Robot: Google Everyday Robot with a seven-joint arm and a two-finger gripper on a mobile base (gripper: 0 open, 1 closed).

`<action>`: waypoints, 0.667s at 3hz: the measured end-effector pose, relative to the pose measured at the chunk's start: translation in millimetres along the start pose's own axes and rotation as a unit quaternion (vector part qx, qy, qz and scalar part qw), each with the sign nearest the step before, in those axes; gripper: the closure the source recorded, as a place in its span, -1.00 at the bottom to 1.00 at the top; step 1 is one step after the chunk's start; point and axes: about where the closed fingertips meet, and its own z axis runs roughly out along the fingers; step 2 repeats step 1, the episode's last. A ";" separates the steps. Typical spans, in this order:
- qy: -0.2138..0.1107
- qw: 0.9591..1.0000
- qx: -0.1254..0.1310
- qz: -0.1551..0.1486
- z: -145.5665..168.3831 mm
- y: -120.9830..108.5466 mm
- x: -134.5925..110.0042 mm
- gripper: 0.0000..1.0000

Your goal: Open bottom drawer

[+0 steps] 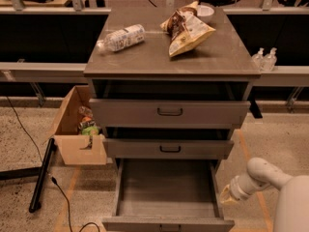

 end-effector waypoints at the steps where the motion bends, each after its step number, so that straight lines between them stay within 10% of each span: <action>1: -0.004 1.000 -0.005 0.003 1.4 2.4 -0.8 0.65; 2: -0.004 1.000 -0.005 0.003 1.4 2.4 -0.8 0.65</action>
Offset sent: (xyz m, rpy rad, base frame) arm 0.0000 0.0000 0.0000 0.0000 0.0000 0.0000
